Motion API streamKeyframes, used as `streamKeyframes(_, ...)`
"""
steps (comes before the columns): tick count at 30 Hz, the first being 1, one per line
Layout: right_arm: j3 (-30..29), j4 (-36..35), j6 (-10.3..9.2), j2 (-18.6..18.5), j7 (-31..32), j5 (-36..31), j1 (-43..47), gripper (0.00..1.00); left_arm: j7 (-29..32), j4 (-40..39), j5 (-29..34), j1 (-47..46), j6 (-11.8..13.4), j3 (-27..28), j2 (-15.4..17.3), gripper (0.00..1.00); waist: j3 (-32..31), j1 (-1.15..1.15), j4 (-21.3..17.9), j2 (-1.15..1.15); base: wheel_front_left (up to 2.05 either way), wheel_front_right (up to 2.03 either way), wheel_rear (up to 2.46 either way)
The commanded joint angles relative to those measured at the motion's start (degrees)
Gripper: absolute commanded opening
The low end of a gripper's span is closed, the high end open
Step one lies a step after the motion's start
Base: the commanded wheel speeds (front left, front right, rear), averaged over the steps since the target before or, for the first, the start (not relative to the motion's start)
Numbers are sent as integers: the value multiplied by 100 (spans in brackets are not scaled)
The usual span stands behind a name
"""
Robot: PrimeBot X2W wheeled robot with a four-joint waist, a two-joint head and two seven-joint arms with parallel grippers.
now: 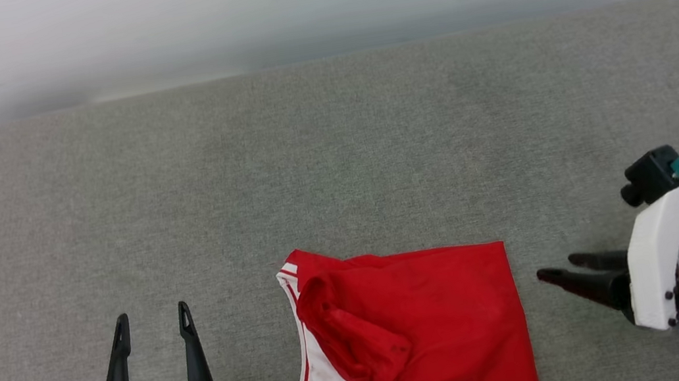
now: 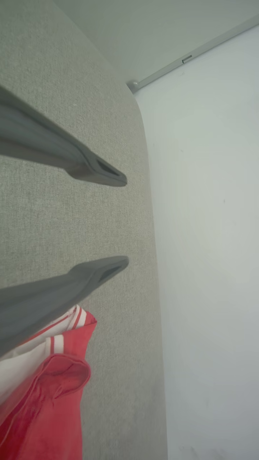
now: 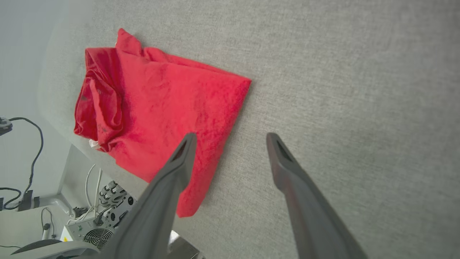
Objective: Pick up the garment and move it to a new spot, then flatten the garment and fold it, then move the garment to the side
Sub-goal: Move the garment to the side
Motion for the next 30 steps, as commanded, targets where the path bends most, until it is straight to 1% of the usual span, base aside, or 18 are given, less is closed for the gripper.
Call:
streamKeyframes(1, 68, 94, -2, 89, 38, 149, 106, 100, -15, 5, 52, -111, -29, 17, -27, 100, 125, 0, 59, 0, 0, 0, 0)
streamKeyframes(4, 159, 277, -2, 258, -13, 375, 138, 100, -15, -8, 72, -213, -39, -14, -42, 100, 274, 0, 120, 0, 0, 0, 0)
streamKeyframes(8, 345, 503, -2, 464, -127, 500, 55, 100, -15, -19, 106, -350, -61, -66, -55, 100, 488, 0, 217, 0, 0, 0, 0)
streamKeyframes(14, 855, 1024, -8, 642, -222, 405, 53, 100, -15, 14, 134, -553, -80, -162, -67, 100, 777, 0, 369, 0, 0, 0, 0)
streamKeyframes(16, 1154, 1214, -16, 614, -201, 269, 111, 100, -15, 22, 135, -609, -84, -183, -71, 100, 847, 0, 417, 0, 0, 0, 0)
streamKeyframes(19, 1451, 1426, -43, 646, -353, 147, 140, 100, -15, 45, 129, -663, -81, -197, -79, 100, 891, 0, 462, 0, 0, 0, 0)
streamKeyframes(20, 1518, 1455, -44, 655, -450, 132, 125, 26, -15, 54, 126, -668, -78, -198, -81, 100, 895, 0, 471, 0, 0, 0, 0)
streamKeyframes(21, 1563, 1453, -44, 668, -543, 144, 96, 0, -15, 63, 126, -668, -74, -203, -82, 100, 895, 0, 481, 0, 0, 0, 0)
streamKeyframes(24, 1691, 1395, -42, 602, -818, 124, -77, 0, -15, 98, 126, -637, -63, -218, -88, 100, 842, 0, 499, 0, 0, 0, 0)
streamKeyframes(30, 1720, 1095, -8, 298, -1327, 210, -595, 0, -15, 139, 110, -454, -26, -187, -91, 100, 529, 0, 403, 0, 0, 0, 0)
